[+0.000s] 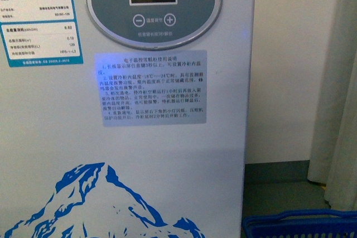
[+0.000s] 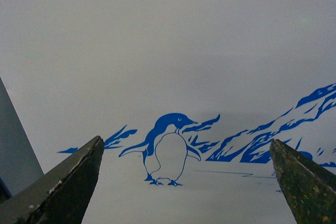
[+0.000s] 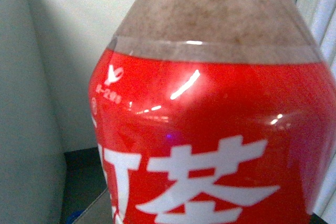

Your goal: Put drink in fridge

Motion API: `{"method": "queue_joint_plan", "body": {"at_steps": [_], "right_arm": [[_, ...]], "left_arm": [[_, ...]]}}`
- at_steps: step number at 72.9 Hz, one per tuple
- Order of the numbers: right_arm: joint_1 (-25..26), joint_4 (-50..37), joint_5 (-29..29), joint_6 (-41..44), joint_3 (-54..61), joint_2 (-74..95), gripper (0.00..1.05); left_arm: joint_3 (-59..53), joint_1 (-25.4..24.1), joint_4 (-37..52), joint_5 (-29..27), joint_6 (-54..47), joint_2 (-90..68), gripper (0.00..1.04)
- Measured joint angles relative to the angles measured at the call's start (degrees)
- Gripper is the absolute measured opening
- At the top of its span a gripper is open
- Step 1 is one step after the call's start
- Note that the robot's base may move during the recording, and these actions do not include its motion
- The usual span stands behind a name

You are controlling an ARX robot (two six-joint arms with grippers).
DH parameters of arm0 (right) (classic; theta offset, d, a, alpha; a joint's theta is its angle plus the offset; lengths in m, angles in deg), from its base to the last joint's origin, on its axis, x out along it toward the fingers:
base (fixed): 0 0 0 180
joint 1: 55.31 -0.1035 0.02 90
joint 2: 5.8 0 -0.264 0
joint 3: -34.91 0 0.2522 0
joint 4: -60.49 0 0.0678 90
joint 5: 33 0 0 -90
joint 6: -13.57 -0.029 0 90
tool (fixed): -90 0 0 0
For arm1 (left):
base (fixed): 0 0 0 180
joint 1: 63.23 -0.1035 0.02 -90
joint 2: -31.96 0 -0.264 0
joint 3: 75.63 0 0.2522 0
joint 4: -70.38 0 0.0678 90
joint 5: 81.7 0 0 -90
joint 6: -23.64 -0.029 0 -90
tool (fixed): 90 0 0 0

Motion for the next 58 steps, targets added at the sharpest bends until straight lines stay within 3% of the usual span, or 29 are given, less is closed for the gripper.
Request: {"method": "queue_joint_plan", "body": {"at_steps": [58], "right_arm": [[0.0,0.0,0.0,-0.2,0.0,0.0,0.36]], "left_arm": [[0.0,0.0,0.0,0.1,0.0,0.0,0.97]]}}
